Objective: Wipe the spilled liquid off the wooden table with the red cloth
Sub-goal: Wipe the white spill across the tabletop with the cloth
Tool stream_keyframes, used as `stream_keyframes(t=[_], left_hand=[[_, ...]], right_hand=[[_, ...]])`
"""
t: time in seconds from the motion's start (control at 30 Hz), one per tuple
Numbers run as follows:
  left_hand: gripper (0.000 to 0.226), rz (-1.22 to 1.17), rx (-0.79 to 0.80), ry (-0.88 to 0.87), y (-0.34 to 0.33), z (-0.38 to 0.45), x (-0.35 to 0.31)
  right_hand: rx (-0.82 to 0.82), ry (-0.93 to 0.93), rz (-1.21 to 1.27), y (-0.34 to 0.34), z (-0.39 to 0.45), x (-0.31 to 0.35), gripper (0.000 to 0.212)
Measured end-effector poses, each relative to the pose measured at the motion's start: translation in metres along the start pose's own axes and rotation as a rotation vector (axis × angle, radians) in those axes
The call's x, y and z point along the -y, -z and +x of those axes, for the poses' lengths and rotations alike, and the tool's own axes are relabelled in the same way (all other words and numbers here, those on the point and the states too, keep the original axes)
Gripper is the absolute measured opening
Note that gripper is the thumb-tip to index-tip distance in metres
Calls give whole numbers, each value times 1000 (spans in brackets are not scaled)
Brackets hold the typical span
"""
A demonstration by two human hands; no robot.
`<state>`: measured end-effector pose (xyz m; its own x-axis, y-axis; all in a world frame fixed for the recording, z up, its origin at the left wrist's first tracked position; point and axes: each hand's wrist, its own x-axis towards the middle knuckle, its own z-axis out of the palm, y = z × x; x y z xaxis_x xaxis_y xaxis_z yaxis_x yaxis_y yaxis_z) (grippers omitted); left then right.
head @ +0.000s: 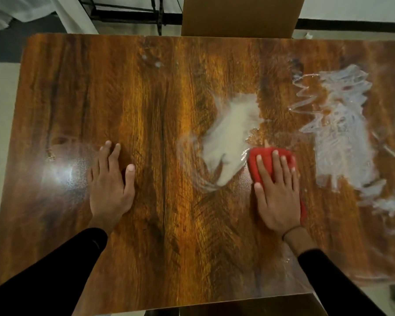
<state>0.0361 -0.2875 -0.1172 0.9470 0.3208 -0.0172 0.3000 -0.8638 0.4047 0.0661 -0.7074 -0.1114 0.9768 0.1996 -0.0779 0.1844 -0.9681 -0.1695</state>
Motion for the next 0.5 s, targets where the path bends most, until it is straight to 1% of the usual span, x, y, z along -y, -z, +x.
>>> stream_keyframes(t=[0.13, 0.23, 0.3, 0.37, 0.43, 0.5], left_hand=[[68, -1, 7, 1, 0, 1, 0], [68, -7, -6, -5, 1, -1, -1], [68, -8, -4, -3, 2, -1, -2], [68, -5, 4, 5, 3, 0, -3], [67, -2, 10, 3, 3, 1, -4], [67, -4, 9, -4, 4, 0, -4]], right_hand=[[-23, -183, 50, 11, 84, 0, 68], [-13, -235, 92, 20, 147, 14, 68], [-9, -195, 139, 28, 181, 27, 66], [2, -109, 185, 33, 203, 42, 61], [24, -2, 231, 37, 209, 60, 57], [71, 129, 250, 38, 198, 78, 58]])
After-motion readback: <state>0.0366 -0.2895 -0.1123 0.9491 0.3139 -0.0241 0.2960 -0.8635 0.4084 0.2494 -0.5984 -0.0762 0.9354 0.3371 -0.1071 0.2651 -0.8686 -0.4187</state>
